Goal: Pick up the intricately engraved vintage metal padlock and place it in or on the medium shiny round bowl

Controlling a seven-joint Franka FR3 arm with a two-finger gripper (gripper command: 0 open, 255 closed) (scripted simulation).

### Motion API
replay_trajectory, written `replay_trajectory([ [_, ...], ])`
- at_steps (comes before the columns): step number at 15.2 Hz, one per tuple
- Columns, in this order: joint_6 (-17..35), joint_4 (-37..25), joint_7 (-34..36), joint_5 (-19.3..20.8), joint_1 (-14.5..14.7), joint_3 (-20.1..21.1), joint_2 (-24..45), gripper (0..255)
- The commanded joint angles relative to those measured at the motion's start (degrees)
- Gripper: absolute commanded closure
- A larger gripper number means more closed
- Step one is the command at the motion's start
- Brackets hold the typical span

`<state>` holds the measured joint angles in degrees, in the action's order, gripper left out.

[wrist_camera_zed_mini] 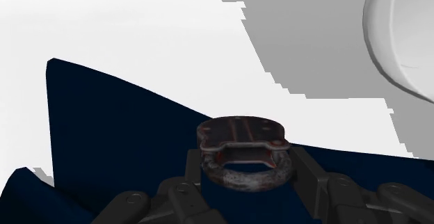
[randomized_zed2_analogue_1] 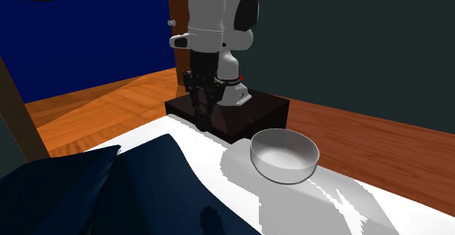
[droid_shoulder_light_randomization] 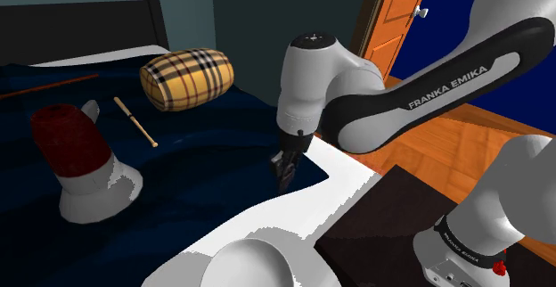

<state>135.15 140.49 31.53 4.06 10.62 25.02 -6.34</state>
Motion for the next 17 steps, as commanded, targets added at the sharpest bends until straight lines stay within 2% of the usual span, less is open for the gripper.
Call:
replay_trajectory([
  [1,-1.6,-0.6,-0.8,-0.8,0.1,-0.2,-1.2,255],
  [8,-6.7,-2.7,-2.6,-2.7,0.4,-0.8,-4.4,255],
  [17,-11.2,-9.1,11.0,-2.6,5.7,7.5,-1.6,255],
])
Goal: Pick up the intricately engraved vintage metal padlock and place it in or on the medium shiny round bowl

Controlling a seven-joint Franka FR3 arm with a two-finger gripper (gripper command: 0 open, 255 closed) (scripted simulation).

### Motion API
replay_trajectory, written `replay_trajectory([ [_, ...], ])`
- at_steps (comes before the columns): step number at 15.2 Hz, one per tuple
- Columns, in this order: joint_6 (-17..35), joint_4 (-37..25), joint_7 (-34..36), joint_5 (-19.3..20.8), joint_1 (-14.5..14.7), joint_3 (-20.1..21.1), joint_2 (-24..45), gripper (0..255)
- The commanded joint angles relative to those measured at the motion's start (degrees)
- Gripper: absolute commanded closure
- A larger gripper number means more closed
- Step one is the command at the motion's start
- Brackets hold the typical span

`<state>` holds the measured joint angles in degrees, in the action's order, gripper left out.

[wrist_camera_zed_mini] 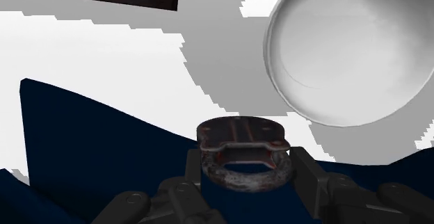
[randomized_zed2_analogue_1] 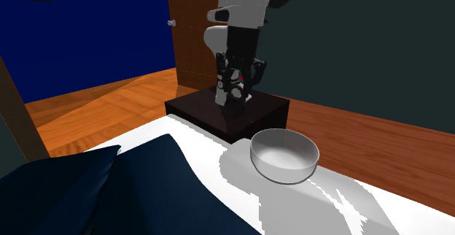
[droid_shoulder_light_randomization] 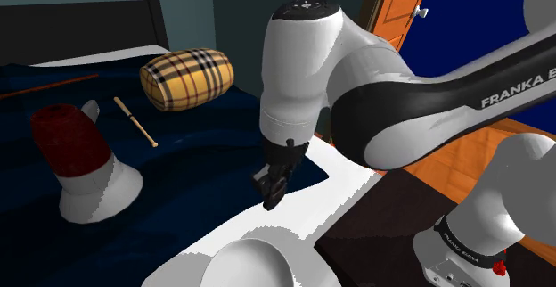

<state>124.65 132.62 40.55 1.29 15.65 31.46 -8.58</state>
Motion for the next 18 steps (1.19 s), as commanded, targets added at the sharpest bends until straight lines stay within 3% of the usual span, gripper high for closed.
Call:
replay_trajectory([
  [1,-1.3,-2.2,3.6,0.5,1.2,2.0,1.3,255],
  [10,-6.9,-14.3,19.2,6.2,6.6,9.3,10.9,255],
  [18,-1.4,-11.1,21.7,9.3,7.0,9.0,14.4,255],
])
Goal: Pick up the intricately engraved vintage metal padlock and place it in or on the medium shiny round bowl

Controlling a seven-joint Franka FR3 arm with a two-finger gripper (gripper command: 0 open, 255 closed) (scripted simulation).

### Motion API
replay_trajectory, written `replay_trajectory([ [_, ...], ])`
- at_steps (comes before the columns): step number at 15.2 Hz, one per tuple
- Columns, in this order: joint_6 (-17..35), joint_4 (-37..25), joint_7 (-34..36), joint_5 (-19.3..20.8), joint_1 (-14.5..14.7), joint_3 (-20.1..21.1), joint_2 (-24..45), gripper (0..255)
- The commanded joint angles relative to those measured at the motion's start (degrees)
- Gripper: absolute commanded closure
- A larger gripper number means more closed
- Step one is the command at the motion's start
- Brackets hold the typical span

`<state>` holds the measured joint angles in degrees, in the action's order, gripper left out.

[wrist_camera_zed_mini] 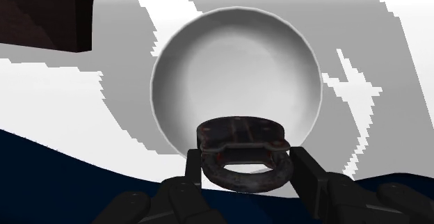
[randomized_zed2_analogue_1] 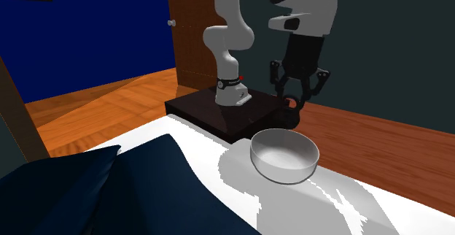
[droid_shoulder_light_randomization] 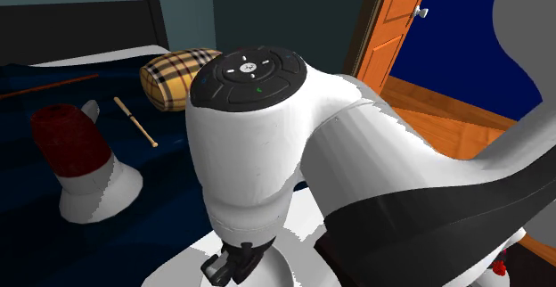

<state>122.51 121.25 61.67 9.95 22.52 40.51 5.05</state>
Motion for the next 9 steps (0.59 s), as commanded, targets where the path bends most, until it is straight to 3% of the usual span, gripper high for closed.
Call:
replay_trajectory([
  [1,1.5,0.6,1.0,1.1,0.2,-0.1,1.3,255],
  [9,6.6,2.7,4.3,5.4,1.1,-1.0,5.6,255],
])
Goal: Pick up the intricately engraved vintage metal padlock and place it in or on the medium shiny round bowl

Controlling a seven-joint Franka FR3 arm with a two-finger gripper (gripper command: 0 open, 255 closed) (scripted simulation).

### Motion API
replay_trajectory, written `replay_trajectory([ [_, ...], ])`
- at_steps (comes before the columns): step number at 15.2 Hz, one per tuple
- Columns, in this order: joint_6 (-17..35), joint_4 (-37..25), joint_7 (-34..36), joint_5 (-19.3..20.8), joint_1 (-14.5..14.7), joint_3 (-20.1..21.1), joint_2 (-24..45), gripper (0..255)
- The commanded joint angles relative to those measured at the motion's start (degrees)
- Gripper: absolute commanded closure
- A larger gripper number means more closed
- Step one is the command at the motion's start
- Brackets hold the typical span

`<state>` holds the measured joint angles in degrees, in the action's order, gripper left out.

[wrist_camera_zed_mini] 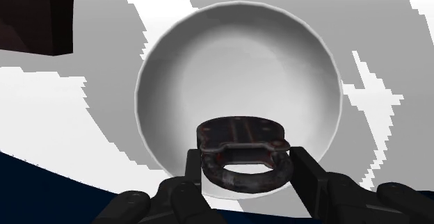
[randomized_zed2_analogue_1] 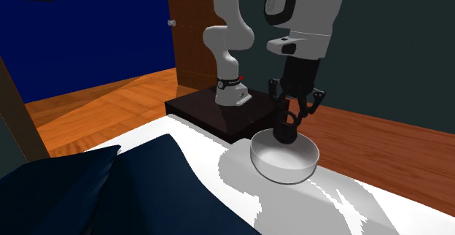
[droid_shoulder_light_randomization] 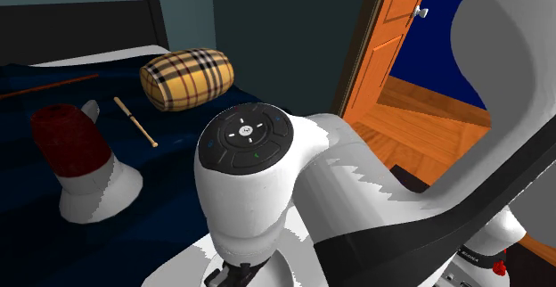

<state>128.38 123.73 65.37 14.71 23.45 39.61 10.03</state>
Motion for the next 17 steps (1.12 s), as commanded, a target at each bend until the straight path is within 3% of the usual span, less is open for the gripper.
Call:
replay_trajectory([
  [1,1.3,0.4,1.0,1.3,0.3,-0.3,1.3,255],
  [10,2.2,0.7,1.7,2.2,0.6,-0.7,2.2,255],
  [11,2.3,0.7,1.7,2.2,0.6,-0.7,2.2,0],
  [17,0.7,0.1,0.8,0.8,0.3,-0.1,0.8,0],
])
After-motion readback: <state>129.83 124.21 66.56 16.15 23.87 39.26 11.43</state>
